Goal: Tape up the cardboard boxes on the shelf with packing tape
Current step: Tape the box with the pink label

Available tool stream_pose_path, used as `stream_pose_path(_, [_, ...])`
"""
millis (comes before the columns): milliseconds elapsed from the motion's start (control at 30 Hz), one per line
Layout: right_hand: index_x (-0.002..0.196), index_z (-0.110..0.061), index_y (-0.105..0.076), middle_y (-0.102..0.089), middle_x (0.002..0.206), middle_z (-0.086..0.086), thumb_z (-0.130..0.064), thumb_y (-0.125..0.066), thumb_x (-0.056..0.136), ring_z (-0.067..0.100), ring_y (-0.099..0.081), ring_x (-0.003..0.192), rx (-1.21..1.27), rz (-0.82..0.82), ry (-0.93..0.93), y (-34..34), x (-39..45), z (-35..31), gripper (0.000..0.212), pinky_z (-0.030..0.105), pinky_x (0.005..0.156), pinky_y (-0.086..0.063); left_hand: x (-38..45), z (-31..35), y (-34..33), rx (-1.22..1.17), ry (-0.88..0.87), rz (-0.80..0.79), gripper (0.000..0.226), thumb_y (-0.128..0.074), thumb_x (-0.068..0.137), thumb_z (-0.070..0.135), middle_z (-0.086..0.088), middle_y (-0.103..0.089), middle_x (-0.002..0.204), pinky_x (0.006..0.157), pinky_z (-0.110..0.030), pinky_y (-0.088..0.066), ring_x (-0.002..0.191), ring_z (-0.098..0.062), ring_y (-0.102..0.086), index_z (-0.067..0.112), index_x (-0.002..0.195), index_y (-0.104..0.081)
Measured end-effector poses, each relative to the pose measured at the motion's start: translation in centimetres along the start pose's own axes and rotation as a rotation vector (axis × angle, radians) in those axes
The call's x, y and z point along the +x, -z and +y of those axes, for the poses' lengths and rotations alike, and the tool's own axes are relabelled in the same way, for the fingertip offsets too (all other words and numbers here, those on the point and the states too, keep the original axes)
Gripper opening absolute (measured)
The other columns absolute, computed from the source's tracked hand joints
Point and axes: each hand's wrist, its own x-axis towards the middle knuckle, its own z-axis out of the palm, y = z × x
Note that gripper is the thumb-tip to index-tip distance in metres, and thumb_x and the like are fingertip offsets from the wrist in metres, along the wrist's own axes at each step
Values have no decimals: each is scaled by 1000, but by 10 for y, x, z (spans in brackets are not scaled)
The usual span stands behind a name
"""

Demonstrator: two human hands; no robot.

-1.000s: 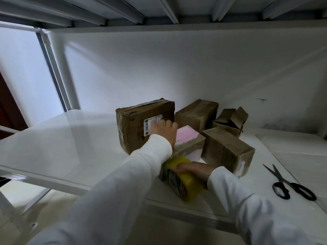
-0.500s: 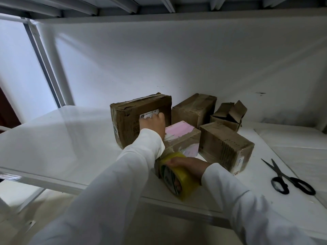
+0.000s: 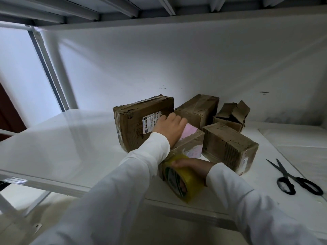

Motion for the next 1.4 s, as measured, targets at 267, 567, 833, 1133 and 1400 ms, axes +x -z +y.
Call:
stream_pose_path(267, [138, -22, -39, -56, 126, 13, -59, -80, 24, 35, -54, 115, 98, 20, 87, -3, -1, 4, 127, 48, 103, -42, -13, 20, 10, -284, 92, -24, 46, -41, 97, 38, -7, -47, 135, 96, -35, -38, 122, -25, -43, 18, 138, -35])
stream_pose_path(567, [137, -21, -38, -56, 112, 7, -53, -77, 59, 26, -55, 99, 97, -15, 143, -2, -11, 7, 93, 37, 91, -45, -30, 6, -2, -513, 478, -505, 102, -45, 78, 76, -8, -5, 159, 115, -58, -5, 146, -32, -1, 18, 152, -5])
stream_pose_path(833, [120, -29, -45, -58, 106, 2, -56, -73, 50, 24, -56, 96, 124, 58, 209, 1, -19, 2, 80, 40, 94, -43, -37, -11, 17, -679, 540, -537, 91, -66, 70, 67, -11, -51, 127, 89, -32, -48, 111, -29, -54, 14, 137, -36])
stream_pose_path(1133, [82, -20, -66, -69, 73, 6, -35, -63, 66, 21, -63, 70, 310, 140, 672, 25, -60, -34, 23, 28, 67, -56, -52, -17, 15, -1393, 1044, -739, 49, -51, 92, 50, -13, -58, 71, 83, -37, -46, 71, -27, -57, 5, 74, -55])
stream_pose_path(1400, [88, -21, -66, -71, 86, -1, -50, -53, 88, 16, -67, 84, 126, 274, 663, -16, -24, -48, 32, 26, 75, -51, -63, -30, -10, -1156, 986, -697, 35, -31, 103, 12, -16, -62, 92, 57, -28, -44, 63, -20, -49, 0, 79, -54])
